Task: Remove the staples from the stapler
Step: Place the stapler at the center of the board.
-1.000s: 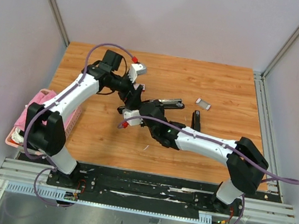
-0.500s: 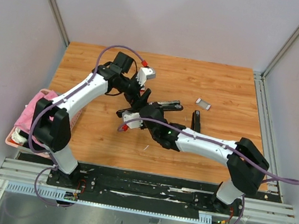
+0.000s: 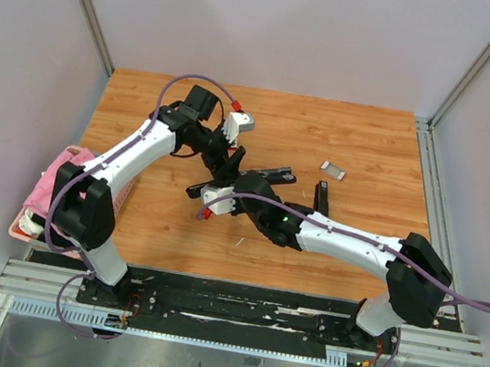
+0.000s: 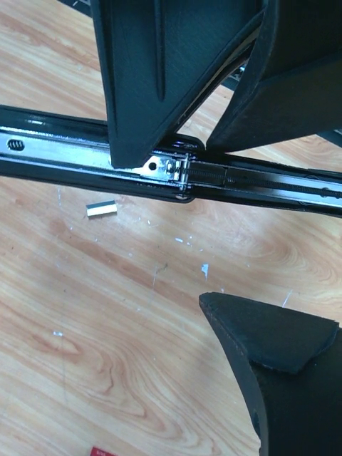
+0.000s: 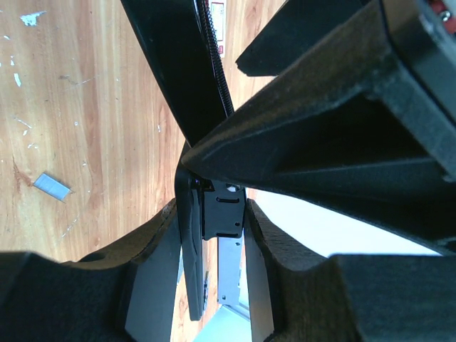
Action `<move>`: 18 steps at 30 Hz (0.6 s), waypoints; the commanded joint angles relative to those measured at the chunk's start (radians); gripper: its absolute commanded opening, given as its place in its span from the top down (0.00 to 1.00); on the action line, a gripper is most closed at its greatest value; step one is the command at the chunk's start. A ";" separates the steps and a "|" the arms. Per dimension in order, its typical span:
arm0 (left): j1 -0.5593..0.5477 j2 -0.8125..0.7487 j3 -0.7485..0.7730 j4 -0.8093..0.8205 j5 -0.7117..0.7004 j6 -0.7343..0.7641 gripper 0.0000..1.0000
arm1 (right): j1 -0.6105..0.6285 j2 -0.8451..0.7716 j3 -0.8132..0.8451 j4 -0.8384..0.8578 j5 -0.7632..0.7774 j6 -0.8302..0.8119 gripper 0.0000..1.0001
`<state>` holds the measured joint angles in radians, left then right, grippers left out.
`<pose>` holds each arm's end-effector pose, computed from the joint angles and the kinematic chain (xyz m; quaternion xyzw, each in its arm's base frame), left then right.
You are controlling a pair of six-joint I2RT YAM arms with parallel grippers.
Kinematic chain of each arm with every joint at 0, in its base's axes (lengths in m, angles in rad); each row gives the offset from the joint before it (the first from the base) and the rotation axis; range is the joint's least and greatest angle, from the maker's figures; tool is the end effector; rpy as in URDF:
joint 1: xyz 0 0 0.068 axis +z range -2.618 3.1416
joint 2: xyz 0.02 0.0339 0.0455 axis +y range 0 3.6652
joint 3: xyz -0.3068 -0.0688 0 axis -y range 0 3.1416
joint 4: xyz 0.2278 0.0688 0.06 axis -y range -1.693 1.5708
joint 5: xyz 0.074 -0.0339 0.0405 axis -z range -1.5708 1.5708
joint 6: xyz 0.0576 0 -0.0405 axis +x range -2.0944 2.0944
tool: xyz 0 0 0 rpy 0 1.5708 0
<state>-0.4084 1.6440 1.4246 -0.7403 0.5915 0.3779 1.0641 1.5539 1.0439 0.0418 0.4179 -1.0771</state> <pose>0.3064 -0.1676 0.3287 0.4305 0.8091 -0.2823 0.2835 0.1932 0.2999 0.3043 -0.6791 0.4950 -0.1800 0.5112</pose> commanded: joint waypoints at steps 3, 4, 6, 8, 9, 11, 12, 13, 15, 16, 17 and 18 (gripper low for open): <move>-0.006 0.022 0.028 -0.051 0.079 0.021 0.26 | 0.011 -0.033 0.023 0.029 -0.008 0.022 0.84; -0.006 0.025 0.028 -0.051 0.081 0.018 0.28 | 0.012 -0.029 0.023 0.031 -0.004 0.021 0.84; -0.010 0.030 0.029 -0.051 0.083 0.015 0.30 | 0.011 -0.023 0.026 0.036 0.005 0.018 0.84; -0.014 0.042 0.027 -0.052 0.085 0.011 0.32 | 0.013 -0.017 0.026 0.040 0.008 0.017 0.85; -0.018 0.047 0.027 -0.051 0.086 0.011 0.32 | 0.013 -0.016 0.026 0.043 0.009 0.016 0.84; -0.024 0.062 0.030 -0.052 0.094 0.007 0.36 | 0.018 -0.012 0.024 0.050 0.015 0.013 0.84; -0.026 0.069 0.033 -0.052 0.097 0.005 0.39 | 0.019 -0.011 0.022 0.054 0.017 0.009 0.85; -0.028 0.075 0.036 -0.053 0.104 0.001 0.45 | 0.021 -0.009 0.021 0.058 0.020 0.007 0.85; -0.027 0.086 0.048 -0.054 0.111 -0.005 0.53 | 0.023 -0.006 0.018 0.062 0.021 0.003 0.84; -0.027 0.089 0.053 -0.054 0.114 -0.007 0.58 | 0.025 -0.004 0.019 0.062 0.020 0.002 0.85; -0.027 0.091 0.058 -0.055 0.117 -0.009 0.62 | 0.026 -0.002 0.018 0.064 0.021 0.001 0.84; -0.027 0.093 0.062 -0.056 0.119 -0.010 0.65 | 0.028 -0.001 0.017 0.067 0.021 0.000 0.84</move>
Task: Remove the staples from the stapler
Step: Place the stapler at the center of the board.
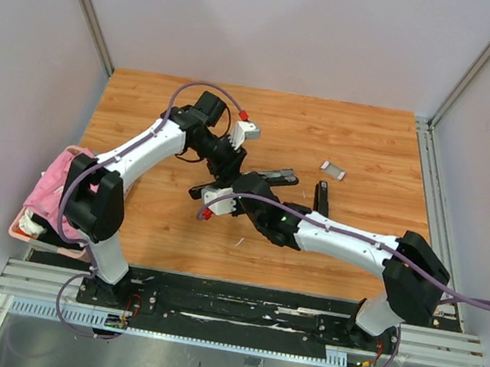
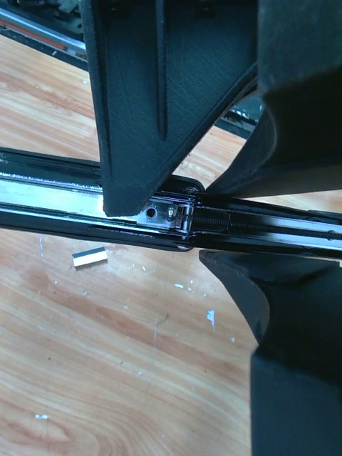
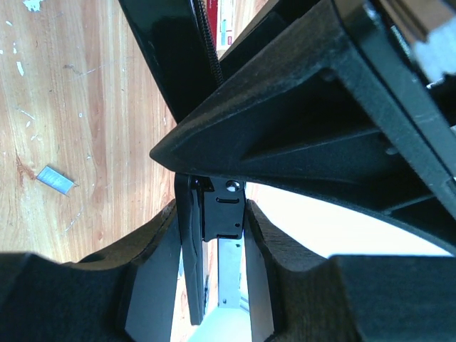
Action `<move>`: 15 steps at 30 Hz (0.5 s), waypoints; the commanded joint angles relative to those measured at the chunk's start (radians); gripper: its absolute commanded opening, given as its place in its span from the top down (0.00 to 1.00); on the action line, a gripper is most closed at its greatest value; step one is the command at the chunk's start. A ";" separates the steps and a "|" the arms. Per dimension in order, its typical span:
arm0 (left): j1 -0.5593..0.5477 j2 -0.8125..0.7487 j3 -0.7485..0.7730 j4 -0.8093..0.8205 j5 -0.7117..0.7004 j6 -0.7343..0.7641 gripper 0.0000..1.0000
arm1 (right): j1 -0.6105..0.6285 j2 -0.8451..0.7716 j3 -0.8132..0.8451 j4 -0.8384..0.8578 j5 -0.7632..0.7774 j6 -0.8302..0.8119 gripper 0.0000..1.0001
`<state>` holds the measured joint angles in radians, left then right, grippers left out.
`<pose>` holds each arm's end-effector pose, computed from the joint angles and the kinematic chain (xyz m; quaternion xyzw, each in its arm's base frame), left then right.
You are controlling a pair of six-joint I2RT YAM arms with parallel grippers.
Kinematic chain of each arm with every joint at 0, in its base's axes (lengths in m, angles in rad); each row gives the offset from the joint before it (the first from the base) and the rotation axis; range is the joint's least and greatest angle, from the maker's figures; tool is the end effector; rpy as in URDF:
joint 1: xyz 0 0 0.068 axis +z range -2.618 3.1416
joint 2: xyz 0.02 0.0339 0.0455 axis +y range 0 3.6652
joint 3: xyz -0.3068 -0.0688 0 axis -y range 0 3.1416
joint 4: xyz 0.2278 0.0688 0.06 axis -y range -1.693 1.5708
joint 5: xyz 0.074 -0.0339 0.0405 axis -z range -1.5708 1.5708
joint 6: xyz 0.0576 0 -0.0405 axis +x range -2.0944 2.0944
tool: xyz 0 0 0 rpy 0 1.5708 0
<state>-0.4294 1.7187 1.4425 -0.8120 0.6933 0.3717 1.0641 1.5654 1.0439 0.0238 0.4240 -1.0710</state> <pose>0.3080 -0.1815 0.3078 0.4309 0.8093 -0.3363 0.2151 0.1939 0.3006 0.2984 -0.6842 0.4994 -0.1826 0.4991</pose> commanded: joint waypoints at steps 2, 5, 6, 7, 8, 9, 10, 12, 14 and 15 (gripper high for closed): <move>-0.008 0.022 0.049 0.013 0.019 -0.005 0.78 | 0.030 -0.007 0.016 0.091 0.015 -0.012 0.84; -0.008 0.021 0.051 0.012 0.008 -0.003 0.93 | 0.034 0.000 0.014 0.104 0.054 -0.021 0.81; -0.008 0.020 0.050 0.013 0.002 -0.002 0.96 | 0.034 0.001 0.014 0.107 0.058 -0.021 0.80; -0.008 0.017 0.050 0.013 -0.003 0.001 0.98 | 0.034 0.004 0.014 0.108 0.061 -0.023 0.79; -0.008 0.017 0.049 0.013 -0.006 0.001 0.99 | 0.034 0.005 0.013 0.110 0.064 -0.024 0.78; -0.008 0.014 0.049 0.015 -0.011 0.001 1.00 | 0.034 0.007 0.014 0.112 0.068 -0.024 0.75; -0.008 0.011 0.047 0.019 -0.017 0.001 1.00 | 0.034 0.009 0.015 0.112 0.072 -0.023 0.72; -0.008 0.004 0.043 0.035 -0.033 -0.005 1.00 | 0.034 0.012 0.017 0.113 0.078 -0.021 0.63; -0.009 -0.007 0.037 0.055 -0.058 -0.010 1.00 | 0.033 0.015 0.017 0.110 0.079 -0.020 0.56; -0.008 -0.013 0.034 0.068 -0.074 -0.014 1.00 | 0.031 0.016 0.018 0.105 0.080 -0.020 0.55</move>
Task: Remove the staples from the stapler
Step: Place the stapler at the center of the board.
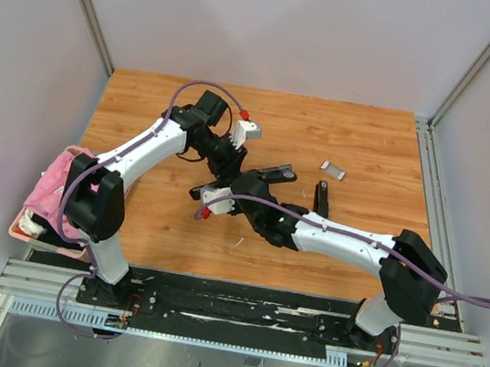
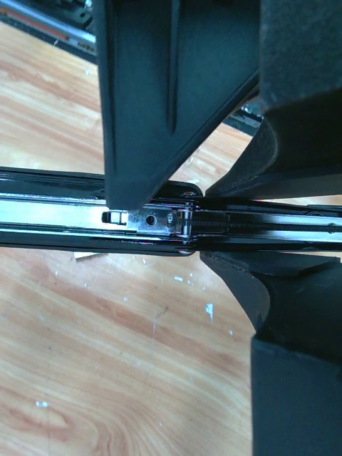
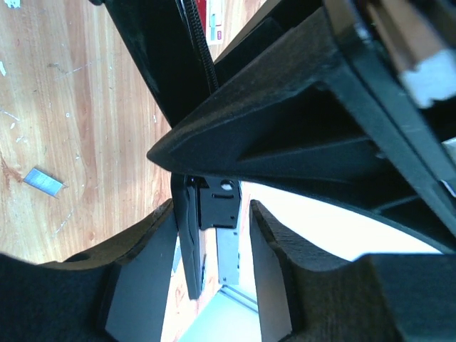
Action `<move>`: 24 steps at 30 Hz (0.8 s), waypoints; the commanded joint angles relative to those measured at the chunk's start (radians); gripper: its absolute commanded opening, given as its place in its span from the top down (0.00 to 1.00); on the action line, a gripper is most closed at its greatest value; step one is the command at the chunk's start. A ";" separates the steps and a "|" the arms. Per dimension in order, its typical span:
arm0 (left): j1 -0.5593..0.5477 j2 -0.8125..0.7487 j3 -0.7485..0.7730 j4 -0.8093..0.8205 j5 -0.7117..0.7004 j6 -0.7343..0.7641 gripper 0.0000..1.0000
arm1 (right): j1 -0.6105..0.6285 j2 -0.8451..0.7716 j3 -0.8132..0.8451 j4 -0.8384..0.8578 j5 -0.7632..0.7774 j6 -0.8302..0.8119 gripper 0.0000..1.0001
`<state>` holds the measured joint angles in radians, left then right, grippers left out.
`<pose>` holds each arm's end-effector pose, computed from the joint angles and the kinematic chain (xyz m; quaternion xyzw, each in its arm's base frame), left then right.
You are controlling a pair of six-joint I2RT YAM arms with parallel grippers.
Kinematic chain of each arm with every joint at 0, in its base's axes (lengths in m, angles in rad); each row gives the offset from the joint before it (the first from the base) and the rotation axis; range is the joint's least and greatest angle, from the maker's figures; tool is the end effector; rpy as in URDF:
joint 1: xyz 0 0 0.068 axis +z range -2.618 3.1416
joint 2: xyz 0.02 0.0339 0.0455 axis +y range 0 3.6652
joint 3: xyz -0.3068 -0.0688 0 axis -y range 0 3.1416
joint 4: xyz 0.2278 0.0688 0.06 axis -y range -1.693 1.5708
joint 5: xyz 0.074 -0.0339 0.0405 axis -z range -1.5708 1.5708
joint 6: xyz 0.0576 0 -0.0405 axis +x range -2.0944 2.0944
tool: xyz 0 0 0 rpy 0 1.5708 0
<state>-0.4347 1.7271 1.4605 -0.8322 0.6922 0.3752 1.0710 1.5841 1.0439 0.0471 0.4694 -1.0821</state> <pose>0.3084 -0.1837 0.3090 0.4332 0.8094 -0.3362 0.2100 0.1958 0.3041 0.2952 -0.6783 0.5010 -0.2024 0.4980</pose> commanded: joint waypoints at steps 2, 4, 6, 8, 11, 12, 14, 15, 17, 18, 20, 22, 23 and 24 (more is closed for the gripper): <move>-0.003 -0.031 0.009 0.111 -0.094 -0.022 1.00 | 0.022 -0.002 0.021 0.074 0.035 -0.005 0.53; -0.002 -0.033 0.012 0.127 -0.112 -0.027 1.00 | 0.016 -0.006 0.030 0.057 0.029 0.007 0.52; -0.002 -0.032 0.016 0.149 -0.135 -0.034 1.00 | 0.004 -0.013 0.049 0.011 0.019 0.032 0.50; -0.002 -0.030 0.019 0.179 -0.162 -0.043 1.00 | -0.014 -0.025 0.076 -0.051 -0.009 0.071 0.49; -0.002 -0.013 0.041 0.211 -0.204 -0.039 1.00 | -0.047 -0.058 0.098 -0.112 -0.057 0.102 0.48; -0.003 -0.002 0.052 0.221 -0.223 -0.039 1.00 | -0.058 -0.073 0.098 -0.121 -0.060 0.104 0.48; -0.002 0.022 0.076 0.239 -0.264 -0.040 1.00 | -0.085 -0.106 0.086 -0.133 -0.067 0.106 0.48; -0.001 0.040 0.089 0.249 -0.285 -0.045 1.00 | -0.100 -0.124 0.078 -0.141 -0.073 0.110 0.47; -0.001 0.065 0.114 0.270 -0.321 -0.057 1.00 | -0.134 -0.163 0.066 -0.162 -0.087 0.129 0.47; -0.001 0.078 0.124 0.286 -0.341 -0.070 1.00 | -0.156 -0.183 0.061 -0.170 -0.093 0.143 0.47; -0.001 0.105 0.151 0.316 -0.373 -0.090 1.00 | -0.201 -0.221 0.052 -0.182 -0.105 0.172 0.46; -0.001 0.140 0.188 0.328 -0.420 -0.122 1.00 | -0.248 -0.253 0.046 -0.192 -0.111 0.203 0.46; -0.002 0.158 0.208 0.331 -0.442 -0.135 1.00 | -0.272 -0.265 0.041 -0.193 -0.110 0.212 0.46; -0.002 0.175 0.226 0.335 -0.465 -0.151 1.00 | -0.291 -0.275 0.038 -0.193 -0.108 0.222 0.46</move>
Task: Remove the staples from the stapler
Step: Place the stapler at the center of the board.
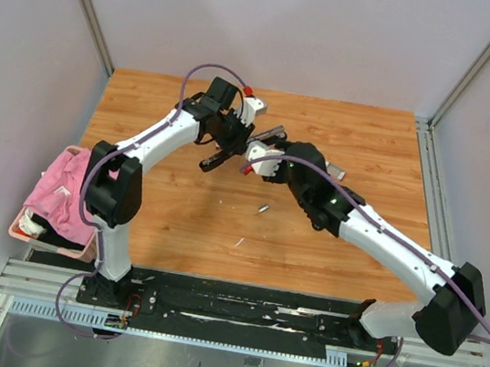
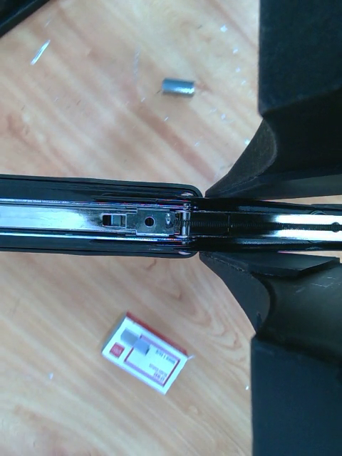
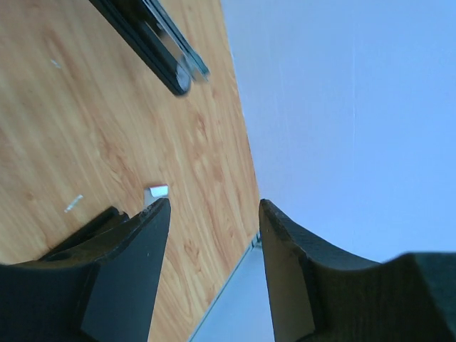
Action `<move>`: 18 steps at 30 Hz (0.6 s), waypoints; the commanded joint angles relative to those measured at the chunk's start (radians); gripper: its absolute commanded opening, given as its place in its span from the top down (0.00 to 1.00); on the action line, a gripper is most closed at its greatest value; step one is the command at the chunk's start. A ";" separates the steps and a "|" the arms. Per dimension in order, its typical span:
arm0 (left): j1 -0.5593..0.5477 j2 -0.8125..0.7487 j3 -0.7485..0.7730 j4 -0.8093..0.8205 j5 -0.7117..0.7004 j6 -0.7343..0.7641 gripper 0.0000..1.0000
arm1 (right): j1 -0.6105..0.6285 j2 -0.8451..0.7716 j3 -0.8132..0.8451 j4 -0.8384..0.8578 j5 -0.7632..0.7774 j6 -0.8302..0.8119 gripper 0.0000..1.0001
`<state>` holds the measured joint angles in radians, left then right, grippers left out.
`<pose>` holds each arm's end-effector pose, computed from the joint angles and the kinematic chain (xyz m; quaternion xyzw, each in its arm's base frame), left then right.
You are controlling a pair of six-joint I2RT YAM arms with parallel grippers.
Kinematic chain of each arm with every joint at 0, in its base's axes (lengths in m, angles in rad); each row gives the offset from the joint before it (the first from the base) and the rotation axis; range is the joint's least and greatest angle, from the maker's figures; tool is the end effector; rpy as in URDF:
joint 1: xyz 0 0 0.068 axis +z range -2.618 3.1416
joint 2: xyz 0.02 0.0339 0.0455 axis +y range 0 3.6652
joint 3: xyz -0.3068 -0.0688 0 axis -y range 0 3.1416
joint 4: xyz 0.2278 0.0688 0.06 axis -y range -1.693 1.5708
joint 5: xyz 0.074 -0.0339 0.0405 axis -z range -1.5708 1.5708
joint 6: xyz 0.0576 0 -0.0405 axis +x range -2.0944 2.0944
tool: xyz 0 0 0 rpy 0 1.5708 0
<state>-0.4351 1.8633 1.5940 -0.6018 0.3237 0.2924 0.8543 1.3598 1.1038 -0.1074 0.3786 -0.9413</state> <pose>0.3793 -0.1965 0.3061 0.3815 0.8468 -0.1751 0.3266 0.2200 0.2202 0.3685 -0.5657 0.5875 -0.1790 0.5503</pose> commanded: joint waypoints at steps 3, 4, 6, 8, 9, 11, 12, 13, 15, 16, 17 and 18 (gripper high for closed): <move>-0.001 0.079 0.129 0.128 -0.149 -0.124 1.00 | -0.125 -0.068 -0.033 -0.044 -0.004 0.106 0.46; -0.001 0.088 0.138 0.137 -0.159 -0.144 1.00 | -0.141 -0.069 -0.036 -0.049 0.002 0.115 0.46; -0.001 0.103 0.157 0.152 -0.186 -0.177 1.00 | -0.159 -0.075 -0.049 -0.051 0.010 0.129 0.46; -0.001 0.114 0.176 0.164 -0.241 -0.217 1.00 | -0.175 -0.080 -0.064 -0.051 0.013 0.144 0.46; -0.001 0.121 0.187 0.170 -0.272 -0.238 1.00 | -0.181 -0.083 -0.073 -0.051 0.013 0.149 0.46; -0.001 0.138 0.209 0.173 -0.307 -0.276 1.00 | -0.194 -0.090 -0.086 -0.051 0.011 0.162 0.46; -0.001 0.150 0.223 0.171 -0.319 -0.305 1.00 | -0.202 -0.094 -0.089 -0.051 0.007 0.168 0.46; -0.002 0.166 0.237 0.168 -0.326 -0.334 1.00 | -0.209 -0.097 -0.094 -0.049 0.006 0.172 0.46; -0.008 0.195 0.263 0.156 -0.351 -0.388 1.00 | -0.220 -0.098 -0.097 -0.044 0.004 0.176 0.46; -0.016 0.208 0.278 0.151 -0.373 -0.408 1.00 | -0.225 -0.098 -0.101 -0.040 0.002 0.176 0.46; -0.026 0.221 0.290 0.145 -0.401 -0.425 1.00 | -0.232 -0.097 -0.105 -0.034 0.002 0.174 0.46; -0.034 0.235 0.302 0.139 -0.428 -0.439 1.00 | -0.241 -0.094 -0.109 -0.028 0.003 0.174 0.46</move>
<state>-0.4385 2.0636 1.8256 -0.5182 0.0051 -0.0338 0.6456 1.2907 1.0157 -0.1543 0.3752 -0.7982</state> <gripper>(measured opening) 0.322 0.543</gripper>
